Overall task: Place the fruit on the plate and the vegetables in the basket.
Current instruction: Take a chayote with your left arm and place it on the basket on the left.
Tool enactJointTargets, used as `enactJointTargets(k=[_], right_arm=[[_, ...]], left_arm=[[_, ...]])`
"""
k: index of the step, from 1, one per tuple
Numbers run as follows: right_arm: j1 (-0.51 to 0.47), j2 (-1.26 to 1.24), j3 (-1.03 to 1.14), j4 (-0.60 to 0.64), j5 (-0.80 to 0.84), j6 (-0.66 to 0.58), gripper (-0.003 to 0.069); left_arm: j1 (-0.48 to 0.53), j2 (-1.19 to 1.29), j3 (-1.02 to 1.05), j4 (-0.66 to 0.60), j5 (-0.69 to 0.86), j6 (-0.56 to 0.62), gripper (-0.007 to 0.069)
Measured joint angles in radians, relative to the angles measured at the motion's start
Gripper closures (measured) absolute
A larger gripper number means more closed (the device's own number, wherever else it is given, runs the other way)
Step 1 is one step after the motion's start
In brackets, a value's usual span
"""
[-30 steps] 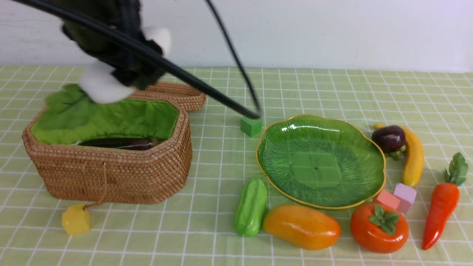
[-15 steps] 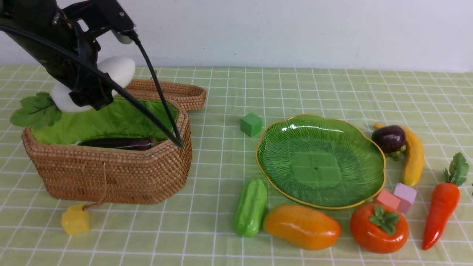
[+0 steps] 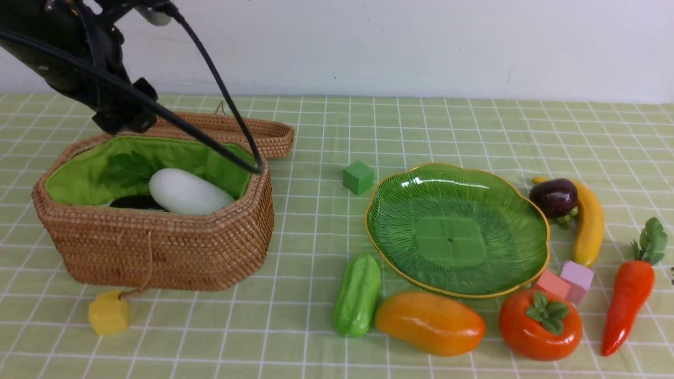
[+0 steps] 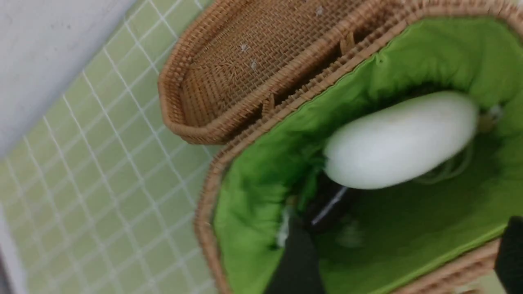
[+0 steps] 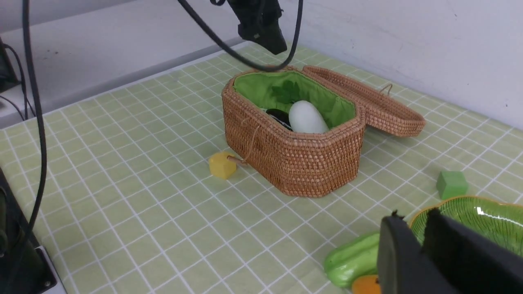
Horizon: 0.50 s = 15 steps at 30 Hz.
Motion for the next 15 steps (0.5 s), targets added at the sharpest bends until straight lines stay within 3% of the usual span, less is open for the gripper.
enactJointTargets(k=[1,5,7,11,15], right_arm=[[0.0,0.0,0.0,-0.001,0.0,0.0,0.0552],[0.0,0.0,0.0,-0.009,0.001,0.0,0.055],[0.0,0.0,0.0,-0.019,0.003,0.0,0.055],[0.0,0.0,0.0,-0.067,0.029,0.02,0.0545],[0.0,0.0,0.0,-0.154,0.07,0.103,0.0543]], left_arm=[[-0.008,-0.009,0.0,-0.021,0.014,-0.042,0.0149],[-0.121,-0.03,0.0,-0.098,0.127,-0.19,0.0484],[-0.224,-0.027,0.008,-0.105,0.195,-0.263,0.0621],[-0.386,-0.001,0.047,-0.107,0.228,-0.436,0.0638],[-0.521,0.092,0.077,-0.117,0.167,-0.518,0.0606]])
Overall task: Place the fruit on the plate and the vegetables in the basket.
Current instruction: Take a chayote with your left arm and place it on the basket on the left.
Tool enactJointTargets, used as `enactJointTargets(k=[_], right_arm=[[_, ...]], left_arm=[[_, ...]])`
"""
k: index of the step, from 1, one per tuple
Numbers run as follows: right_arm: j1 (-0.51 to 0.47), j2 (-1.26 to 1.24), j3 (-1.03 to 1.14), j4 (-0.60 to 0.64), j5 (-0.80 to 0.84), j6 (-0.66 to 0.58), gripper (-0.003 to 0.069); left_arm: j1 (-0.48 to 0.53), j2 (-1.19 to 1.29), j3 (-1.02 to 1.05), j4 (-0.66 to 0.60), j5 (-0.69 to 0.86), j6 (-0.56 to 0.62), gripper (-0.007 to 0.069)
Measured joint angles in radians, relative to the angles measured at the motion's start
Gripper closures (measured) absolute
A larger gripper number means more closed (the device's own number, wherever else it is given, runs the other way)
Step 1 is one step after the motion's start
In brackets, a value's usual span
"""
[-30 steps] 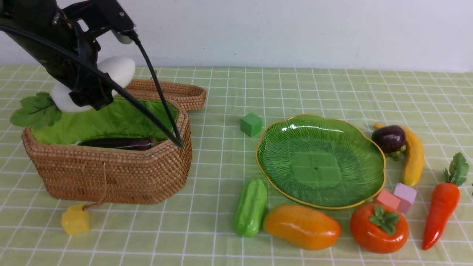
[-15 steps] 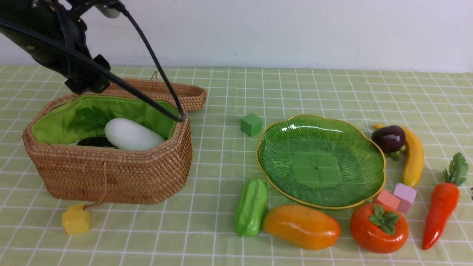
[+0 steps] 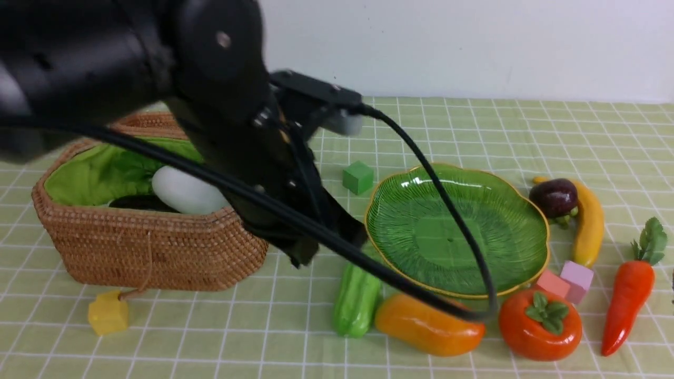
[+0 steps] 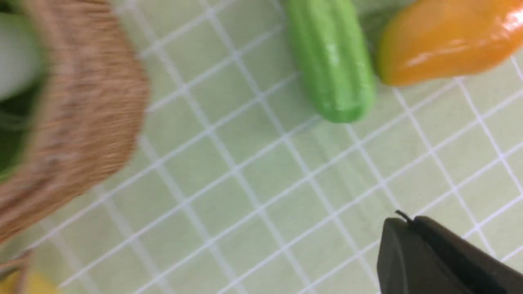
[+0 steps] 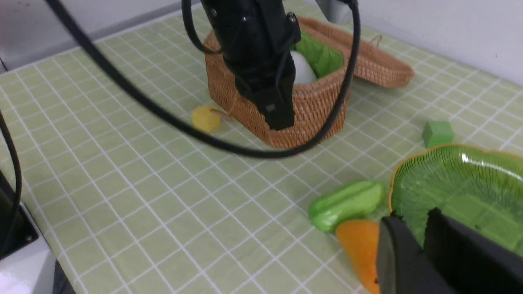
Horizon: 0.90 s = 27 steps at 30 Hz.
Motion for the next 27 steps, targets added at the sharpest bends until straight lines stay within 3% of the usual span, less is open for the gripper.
enactJointTargets(k=[5,9,13,22,27], right_arm=[[0.0,0.0,0.0,-0.101,0.03,0.073,0.054],[0.0,0.0,0.0,-0.146,0.06,0.099,0.0534],[0.0,0.0,0.0,-0.147,0.064,0.104,0.0532],[0.0,0.0,0.0,-0.147,0.066,0.106,0.0532],[0.0,0.0,0.0,-0.147,0.066,0.107,0.0531]], left_arm=[[-0.034,0.125,0.001,-0.019,-0.099,-0.01,0.0438],[-0.022,0.233,0.001,-0.018,-0.193,-0.044,0.0208],[-0.01,0.279,0.001,0.0,-0.278,-0.092,0.009],[0.009,0.353,0.001,0.081,-0.367,-0.117,0.0067],[0.018,0.398,0.001,0.116,-0.386,-0.119,0.0094]])
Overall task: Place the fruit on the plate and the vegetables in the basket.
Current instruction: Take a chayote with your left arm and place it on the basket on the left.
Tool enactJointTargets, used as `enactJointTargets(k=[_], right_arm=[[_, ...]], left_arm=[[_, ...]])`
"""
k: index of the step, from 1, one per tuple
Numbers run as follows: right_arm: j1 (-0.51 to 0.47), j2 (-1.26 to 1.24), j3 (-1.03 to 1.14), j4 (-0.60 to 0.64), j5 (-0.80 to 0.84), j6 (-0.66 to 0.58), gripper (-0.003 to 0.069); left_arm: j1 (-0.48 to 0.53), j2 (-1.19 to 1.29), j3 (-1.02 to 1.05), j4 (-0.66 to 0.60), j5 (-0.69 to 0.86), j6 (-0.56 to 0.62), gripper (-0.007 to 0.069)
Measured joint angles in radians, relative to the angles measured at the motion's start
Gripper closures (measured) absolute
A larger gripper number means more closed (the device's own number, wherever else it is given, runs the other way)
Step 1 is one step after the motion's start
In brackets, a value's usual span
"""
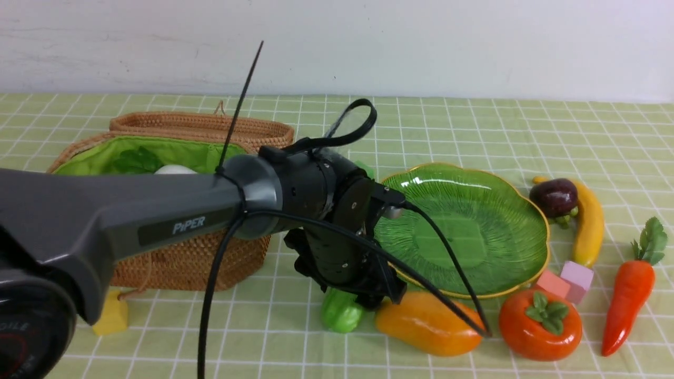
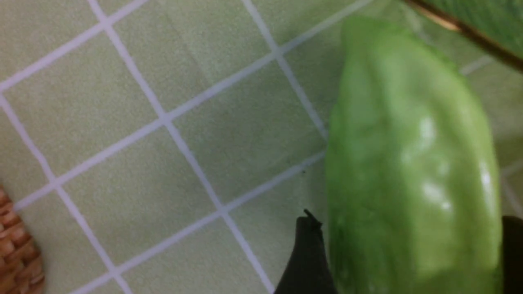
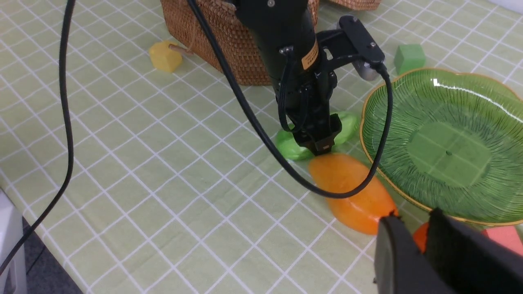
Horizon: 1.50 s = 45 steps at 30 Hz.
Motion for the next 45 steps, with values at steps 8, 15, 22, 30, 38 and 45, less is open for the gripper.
enactJointTargets(k=[8,15,22,30,38,45], right_arm=[[0.0,0.0,0.0,-0.001,0.0,0.0,0.0531],[0.0,0.0,0.0,-0.018,-0.019,0.0,0.0529],[0.0,0.0,0.0,-0.019,-0.042,0.0,0.0524],[0.0,0.0,0.0,-0.023,-0.088,0.0,0.0522],[0.0,0.0,0.0,-0.019,-0.152,0.0,0.052],[0.0,0.0,0.0,-0.018,-0.181,0.0,0.0519]], left_arm=[[0.008,0.015,-0.001,0.003,0.005,-0.032,0.0169],[0.008,-0.007,-0.092,0.004,0.169,-0.033,0.0169],[0.008,-0.189,-0.14,0.008,0.294,-0.018,0.0169],[0.019,-0.412,-0.142,0.246,0.289,0.016,0.0169],[0.249,-0.423,-0.143,0.278,0.228,0.042,0.0169],[0.418,-0.339,-0.141,0.177,0.152,0.123,0.0169]])
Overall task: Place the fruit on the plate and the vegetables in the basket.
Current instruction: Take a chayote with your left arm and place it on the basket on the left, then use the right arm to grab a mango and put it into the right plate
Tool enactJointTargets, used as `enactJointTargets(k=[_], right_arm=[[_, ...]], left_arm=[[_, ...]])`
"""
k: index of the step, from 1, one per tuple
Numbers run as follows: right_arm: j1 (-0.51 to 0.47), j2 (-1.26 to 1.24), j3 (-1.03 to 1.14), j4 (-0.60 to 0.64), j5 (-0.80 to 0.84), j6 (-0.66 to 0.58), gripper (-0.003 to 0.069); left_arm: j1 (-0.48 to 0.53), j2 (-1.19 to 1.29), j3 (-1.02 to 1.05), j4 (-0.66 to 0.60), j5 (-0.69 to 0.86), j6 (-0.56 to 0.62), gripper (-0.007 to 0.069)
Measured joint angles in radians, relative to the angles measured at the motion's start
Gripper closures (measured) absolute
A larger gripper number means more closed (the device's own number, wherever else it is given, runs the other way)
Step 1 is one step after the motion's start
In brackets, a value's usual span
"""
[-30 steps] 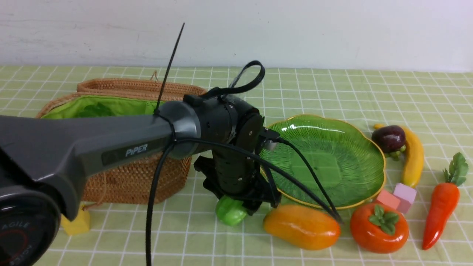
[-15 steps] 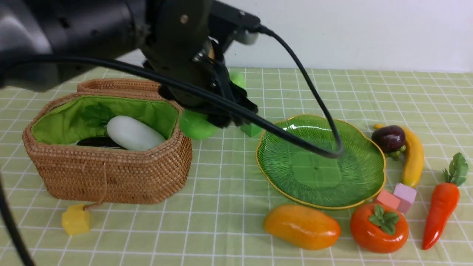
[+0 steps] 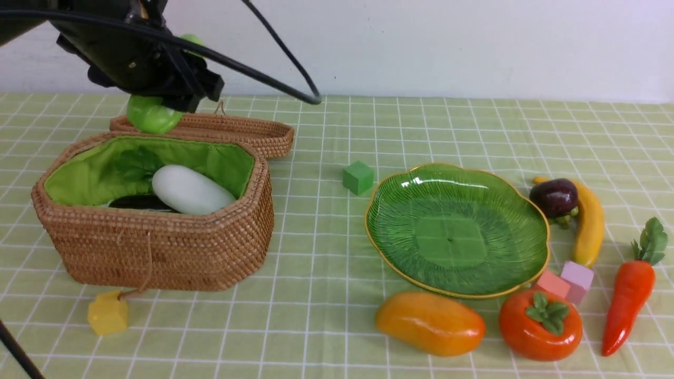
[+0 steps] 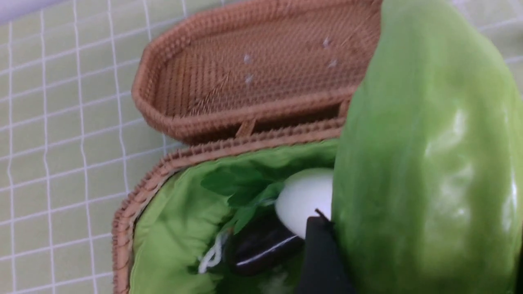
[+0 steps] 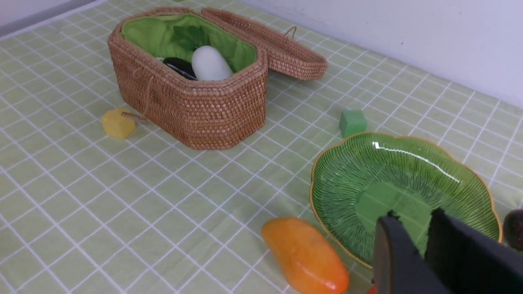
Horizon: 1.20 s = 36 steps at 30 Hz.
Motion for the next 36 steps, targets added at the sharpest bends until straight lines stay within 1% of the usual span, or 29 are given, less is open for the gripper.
enactJointTargets(k=[4,8,9,11,13,16,19,21,22,23,25,27,28,29,30,32,36], right_arm=[[0.0,0.0,0.0,0.0,-0.001,0.0,0.0519],[0.0,0.003,0.0,0.014,-0.007,0.0,0.0519],[0.0,0.008,0.0,0.034,-0.017,0.0,0.0519],[0.0,0.011,0.0,0.044,-0.019,0.0,0.0519],[0.0,0.019,0.0,0.056,-0.022,0.0,0.0519],[0.0,0.021,0.0,0.061,-0.022,-0.014,0.0519],[0.0,0.022,0.0,0.075,-0.022,-0.022,0.0519],[0.0,0.022,0.0,0.075,-0.022,-0.022,0.0519],[0.0,0.022,0.0,0.075,-0.022,-0.022,0.0519],[0.0,0.023,0.0,0.075,-0.022,-0.023,0.0519],[0.0,0.024,0.0,0.08,-0.023,-0.023,0.0519],[0.0,0.024,0.0,0.087,-0.023,-0.023,0.0519],[0.0,0.025,0.0,0.087,-0.023,-0.023,0.0519],[0.0,0.025,0.0,0.087,-0.025,-0.023,0.0519],[0.0,0.025,0.0,0.087,-0.027,-0.023,0.0517],[0.0,0.025,0.0,0.087,-0.029,-0.023,0.0517],[0.0,0.025,0.0,0.089,-0.034,-0.023,0.0515]], left_arm=[[0.032,0.036,0.002,-0.001,0.024,0.008,0.0169],[0.054,0.041,0.002,0.008,0.029,-0.014,0.0155],[0.055,0.041,0.002,0.019,0.029,-0.026,0.0125],[0.055,0.041,0.002,0.026,0.03,-0.036,0.0105],[0.055,0.039,0.002,0.036,0.031,-0.068,0.0062],[0.055,0.03,0.002,0.04,0.032,-0.091,0.0039],[0.055,0.012,0.002,0.036,0.042,-0.102,0.0042],[0.055,-0.005,0.002,0.014,0.054,-0.117,0.0064],[0.055,-0.014,0.002,-0.002,0.063,-0.128,0.0085],[0.055,-0.03,0.002,-0.031,0.077,-0.135,0.013],[0.055,-0.066,0.002,-0.086,0.11,-0.137,0.0244],[0.055,-0.112,0.002,-0.139,0.139,-0.132,0.0398],[0.055,-0.112,0.002,-0.139,0.139,-0.131,0.0414],[0.055,-0.164,0.017,-0.187,0.152,-0.108,0.0545],[0.055,-0.199,0.036,-0.215,0.152,-0.093,0.0602],[0.055,-0.245,0.068,-0.249,0.145,-0.079,0.0638],[0.055,-0.442,0.257,-0.353,0.043,-0.009,0.0638]])
